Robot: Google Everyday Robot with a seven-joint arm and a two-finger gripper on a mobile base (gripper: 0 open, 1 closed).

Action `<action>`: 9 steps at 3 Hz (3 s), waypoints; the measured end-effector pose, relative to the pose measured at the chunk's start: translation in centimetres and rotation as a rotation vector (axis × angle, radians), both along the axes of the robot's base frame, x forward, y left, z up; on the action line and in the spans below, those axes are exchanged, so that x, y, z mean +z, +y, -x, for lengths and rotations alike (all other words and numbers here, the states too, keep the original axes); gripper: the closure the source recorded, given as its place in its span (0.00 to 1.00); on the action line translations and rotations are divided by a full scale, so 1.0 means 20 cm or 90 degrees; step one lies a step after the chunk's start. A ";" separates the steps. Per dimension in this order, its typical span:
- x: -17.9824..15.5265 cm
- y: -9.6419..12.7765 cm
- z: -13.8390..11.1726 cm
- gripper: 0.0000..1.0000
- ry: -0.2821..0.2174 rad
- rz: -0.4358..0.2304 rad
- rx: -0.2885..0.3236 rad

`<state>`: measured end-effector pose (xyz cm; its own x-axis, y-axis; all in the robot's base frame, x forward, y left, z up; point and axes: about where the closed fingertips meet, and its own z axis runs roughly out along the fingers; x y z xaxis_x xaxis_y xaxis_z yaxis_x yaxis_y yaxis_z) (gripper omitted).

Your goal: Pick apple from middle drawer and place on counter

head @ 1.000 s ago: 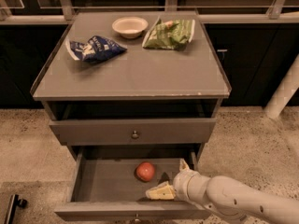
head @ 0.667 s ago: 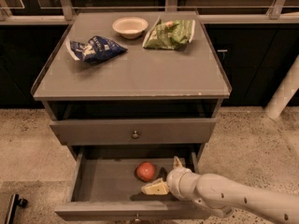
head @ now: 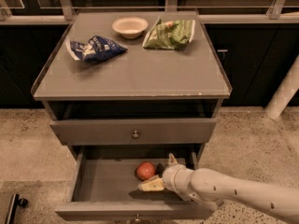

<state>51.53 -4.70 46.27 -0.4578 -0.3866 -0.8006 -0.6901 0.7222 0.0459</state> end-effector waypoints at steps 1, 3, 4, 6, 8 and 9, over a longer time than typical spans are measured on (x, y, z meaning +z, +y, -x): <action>-0.07 0.03 -0.05 0.00 -0.002 0.009 0.009; -0.20 0.08 -0.10 0.00 0.014 0.011 0.009; -0.20 0.12 -0.15 0.00 0.009 -0.002 0.002; -0.17 0.19 -0.19 0.00 -0.001 -0.023 0.004; -0.26 0.15 -0.13 0.00 0.038 -0.001 0.007; -0.28 0.16 -0.11 0.00 0.051 -0.001 0.009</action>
Offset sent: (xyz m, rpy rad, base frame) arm 0.0251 0.0176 -0.0481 -0.0365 0.0174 0.0183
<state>53.78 -1.54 40.61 -0.5147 -0.3920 -0.7625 -0.6940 0.7127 0.1020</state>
